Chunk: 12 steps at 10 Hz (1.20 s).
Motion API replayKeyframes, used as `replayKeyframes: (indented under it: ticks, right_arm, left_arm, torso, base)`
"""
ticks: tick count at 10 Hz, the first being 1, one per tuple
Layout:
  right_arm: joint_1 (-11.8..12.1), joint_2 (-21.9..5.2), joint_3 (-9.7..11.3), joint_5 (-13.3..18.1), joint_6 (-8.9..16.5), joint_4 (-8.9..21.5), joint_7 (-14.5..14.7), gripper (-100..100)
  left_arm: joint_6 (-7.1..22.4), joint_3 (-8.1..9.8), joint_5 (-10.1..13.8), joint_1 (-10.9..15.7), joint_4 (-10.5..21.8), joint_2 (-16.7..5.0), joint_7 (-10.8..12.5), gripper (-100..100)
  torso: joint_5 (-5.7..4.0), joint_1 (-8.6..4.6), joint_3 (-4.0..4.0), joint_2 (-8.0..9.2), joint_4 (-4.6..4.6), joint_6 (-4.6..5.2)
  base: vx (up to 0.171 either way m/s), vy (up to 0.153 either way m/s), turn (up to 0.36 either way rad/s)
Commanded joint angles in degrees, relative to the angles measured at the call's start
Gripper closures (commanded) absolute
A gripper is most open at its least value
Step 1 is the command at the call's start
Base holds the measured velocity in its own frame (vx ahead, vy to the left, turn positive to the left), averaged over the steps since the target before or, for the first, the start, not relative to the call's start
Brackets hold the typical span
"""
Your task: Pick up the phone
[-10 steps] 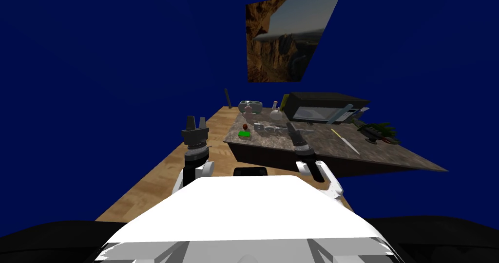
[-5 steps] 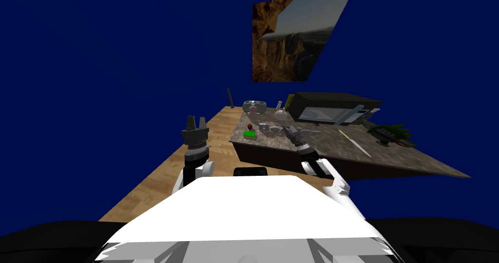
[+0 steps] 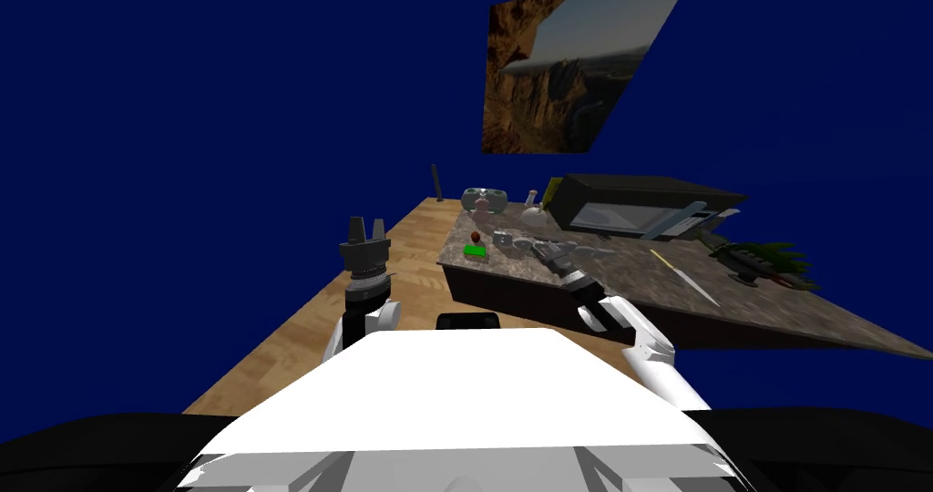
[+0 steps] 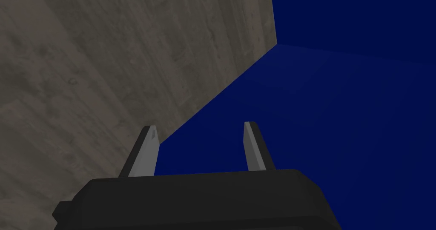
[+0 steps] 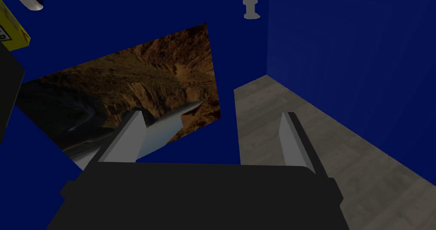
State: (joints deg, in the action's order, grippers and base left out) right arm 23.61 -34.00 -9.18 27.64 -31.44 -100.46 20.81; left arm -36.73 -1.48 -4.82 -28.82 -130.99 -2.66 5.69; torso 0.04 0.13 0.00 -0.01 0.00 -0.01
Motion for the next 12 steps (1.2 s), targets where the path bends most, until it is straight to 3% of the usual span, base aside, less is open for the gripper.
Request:
replayKeyframes:
  ticks: [1,5,6,9,10,12]
  right_arm:
    - [-0.2,-2.9,0.0,2.4,0.6,2.9,1.9,-100]
    - [-0.6,-9.1,0.5,6.6,1.9,9.1,5.1,-100]
    - [-0.6,-9.7,0.5,6.6,1.9,9.1,5.1,-100]
    - [-0.8,-15.4,1.5,10.6,3.3,14.5,8.1,-100]
    - [-0.8,-16.2,1.5,10.6,3.3,14.5,8.1,-100]
    - [-0.8,-19.9,2.2,13.0,4.2,17.8,10.0,-100]
  left_arm:
    - [0.0,0.0,0.0,0.0,0.0,0.0,0.0,0]
    - [0.0,0.0,0.0,0.0,0.0,0.0,0.0,0]
    - [0.0,0.0,0.0,0.0,0.0,0.0,0.0,0]
    - [0.0,0.01,0.0,0.0,0.0,0.0,0.0,0]
    - [0.0,0.01,0.0,0.0,0.0,0.0,0.0,0]
    - [0.0,0.01,0.0,0.0,0.0,0.0,0.0,0]
  torso:
    - [0.0,0.0,0.0,0.0,0.0,0.0]
    - [-0.02,-0.11,0.02,0.03,0.01,0.01]
    - [-0.02,-0.13,0.02,0.03,0.01,0.0]
    - [-0.04,-0.17,0.02,0.03,0.01,0.0]
    - [-0.04,-0.19,0.03,0.06,0.01,0.02]
    - [-0.04,-0.19,0.03,0.05,0.02,0.01]
  base:
    - [0.0,0.046,0.174]
    - [-0.002,0.018,0.123]
    - [-0.004,0.002,0.089]
    - [-0.008,-0.002,0.191]
    - [-0.008,-0.011,0.069]
    - [-0.014,-0.009,0.174]
